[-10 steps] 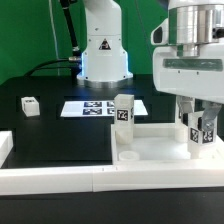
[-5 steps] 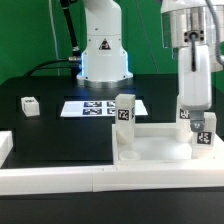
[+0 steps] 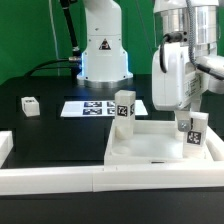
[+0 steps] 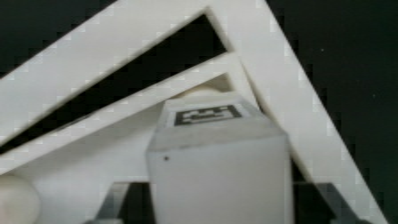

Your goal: Assemble square table

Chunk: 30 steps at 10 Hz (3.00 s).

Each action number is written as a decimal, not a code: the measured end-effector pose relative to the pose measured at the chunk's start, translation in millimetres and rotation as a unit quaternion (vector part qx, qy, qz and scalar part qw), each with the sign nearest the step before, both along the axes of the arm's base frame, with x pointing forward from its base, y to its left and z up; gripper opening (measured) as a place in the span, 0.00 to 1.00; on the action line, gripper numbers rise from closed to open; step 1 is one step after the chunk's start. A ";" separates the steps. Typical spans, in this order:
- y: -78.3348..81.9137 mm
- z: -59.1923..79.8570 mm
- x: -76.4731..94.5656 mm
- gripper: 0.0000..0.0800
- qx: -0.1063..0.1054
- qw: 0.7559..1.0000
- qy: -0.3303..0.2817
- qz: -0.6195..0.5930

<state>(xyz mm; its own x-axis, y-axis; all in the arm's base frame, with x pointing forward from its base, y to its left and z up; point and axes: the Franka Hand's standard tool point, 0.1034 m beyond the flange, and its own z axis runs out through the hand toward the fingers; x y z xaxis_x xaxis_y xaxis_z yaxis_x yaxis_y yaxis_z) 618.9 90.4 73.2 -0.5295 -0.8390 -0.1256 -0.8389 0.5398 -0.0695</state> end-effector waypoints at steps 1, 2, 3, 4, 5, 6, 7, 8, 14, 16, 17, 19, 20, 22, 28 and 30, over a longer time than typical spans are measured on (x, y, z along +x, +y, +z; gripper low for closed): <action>-0.4 -0.2 -0.1 0.38 -0.002 1.000 -0.001 0.014; -0.4 -0.4 -0.2 0.38 -0.002 1.000 -0.001 0.014; -0.4 -0.5 -0.2 0.60 -0.003 1.000 -0.001 0.015; -0.2 0.0 -0.3 0.60 -0.003 1.000 -0.001 0.022; 0.8 4.1 -1.4 0.77 -0.003 0.999 -0.004 0.048; 2.2 12.1 -4.9 0.80 0.000 0.998 -0.007 0.059; 3.7 21.5 -10.6 0.80 0.004 0.998 -0.013 0.064; -1.7 31.7 -17.2 0.81 0.005 0.997 -0.020 0.079; -15.3 33.5 -24.9 0.81 -0.001 0.996 -0.028 0.079; -15.8 32.6 -25.7 0.81 -0.002 0.996 -0.027 0.081; -22.9 33.1 -31.9 0.81 -0.014 0.993 -0.038 0.112; -43.7 40.1 -62.1 0.81 -0.016 0.985 -0.041 0.169; -59.4 43.1 -72.7 0.81 -0.029 0.974 -0.049 0.221; -76.4 39.0 -86.9 0.81 -0.059 0.950 -0.057 0.301; -109.1 25.6 -123.0 0.81 -0.112 0.812 -0.054 0.571; -152.1 20.1 -153.5 0.81 -0.125 0.730 -0.044 0.670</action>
Offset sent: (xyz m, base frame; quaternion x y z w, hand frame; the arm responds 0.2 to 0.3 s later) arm 0.0000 0.0000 0.0000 0.0000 0.0000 0.0000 1.0000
